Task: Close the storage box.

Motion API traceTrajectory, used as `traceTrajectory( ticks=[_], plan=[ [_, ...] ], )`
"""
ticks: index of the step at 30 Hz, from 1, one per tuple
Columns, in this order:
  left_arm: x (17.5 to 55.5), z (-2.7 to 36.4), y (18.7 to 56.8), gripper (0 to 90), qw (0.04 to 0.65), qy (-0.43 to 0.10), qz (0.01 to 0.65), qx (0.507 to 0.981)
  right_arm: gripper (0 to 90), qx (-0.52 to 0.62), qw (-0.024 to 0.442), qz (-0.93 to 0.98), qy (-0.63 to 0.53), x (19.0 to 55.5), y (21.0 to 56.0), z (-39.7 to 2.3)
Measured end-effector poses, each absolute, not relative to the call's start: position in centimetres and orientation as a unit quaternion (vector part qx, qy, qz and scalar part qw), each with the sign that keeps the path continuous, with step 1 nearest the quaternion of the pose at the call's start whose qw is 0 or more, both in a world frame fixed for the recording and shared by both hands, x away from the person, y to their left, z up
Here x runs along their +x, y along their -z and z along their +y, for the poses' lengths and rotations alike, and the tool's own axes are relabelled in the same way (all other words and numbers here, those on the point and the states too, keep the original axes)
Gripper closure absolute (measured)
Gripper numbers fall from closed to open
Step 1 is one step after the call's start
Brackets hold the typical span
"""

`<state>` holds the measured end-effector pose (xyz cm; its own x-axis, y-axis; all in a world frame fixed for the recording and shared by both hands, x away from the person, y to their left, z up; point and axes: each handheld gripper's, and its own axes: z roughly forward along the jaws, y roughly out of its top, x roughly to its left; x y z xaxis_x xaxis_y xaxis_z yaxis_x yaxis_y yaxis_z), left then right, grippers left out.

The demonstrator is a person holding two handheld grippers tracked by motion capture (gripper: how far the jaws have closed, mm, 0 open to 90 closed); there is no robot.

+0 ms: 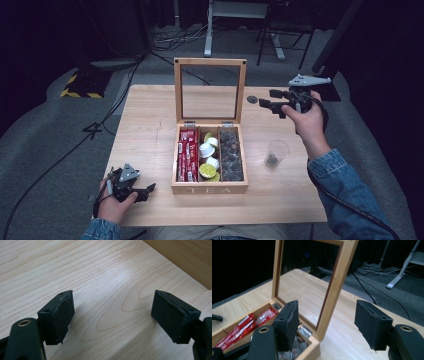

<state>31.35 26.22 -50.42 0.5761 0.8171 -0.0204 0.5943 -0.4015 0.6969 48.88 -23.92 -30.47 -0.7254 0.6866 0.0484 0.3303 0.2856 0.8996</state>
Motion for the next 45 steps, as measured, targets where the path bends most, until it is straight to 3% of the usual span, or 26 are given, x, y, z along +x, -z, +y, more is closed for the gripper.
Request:
traceTrajectory(
  ticks=[25, 37, 40, 42, 43, 45],
  plan=[
    [31.5, 26.3, 50.4, 18.8, 0.34, -0.161, 0.427, 0.822, 39.1, 0.32, 0.224, 0.787, -0.478, 57.2, 29.8, -17.8],
    [31.5, 26.3, 50.4, 18.9, 0.34, -0.162, 0.427, 0.822, 45.1, 0.351, 0.19, 0.775, -0.491, 59.5, 30.2, -16.4],
    [31.5, 26.3, 50.4, 18.9, 0.339, -0.162, 0.427, 0.822, 43.8, 0.348, 0.2, 0.775, -0.488, 59.5, 30.0, -15.7],
    [31.5, 26.3, 50.4, 18.8, 0.34, -0.163, 0.426, 0.822, 45.0, 0.347, 0.208, 0.776, -0.483, 59.4, 30.0, -15.6],
    [31.5, 26.3, 50.4, 18.8, 0.34, -0.162, 0.427, 0.822, 52.2, 0.352, 0.213, 0.773, -0.483, 59.4, 30.0, -15.7],
    [31.5, 26.3, 50.4, 18.9, 0.34, -0.162, 0.427, 0.822, 55.2, 0.355, 0.207, 0.769, -0.489, 59.2, 29.9, -16.0]
  ],
)
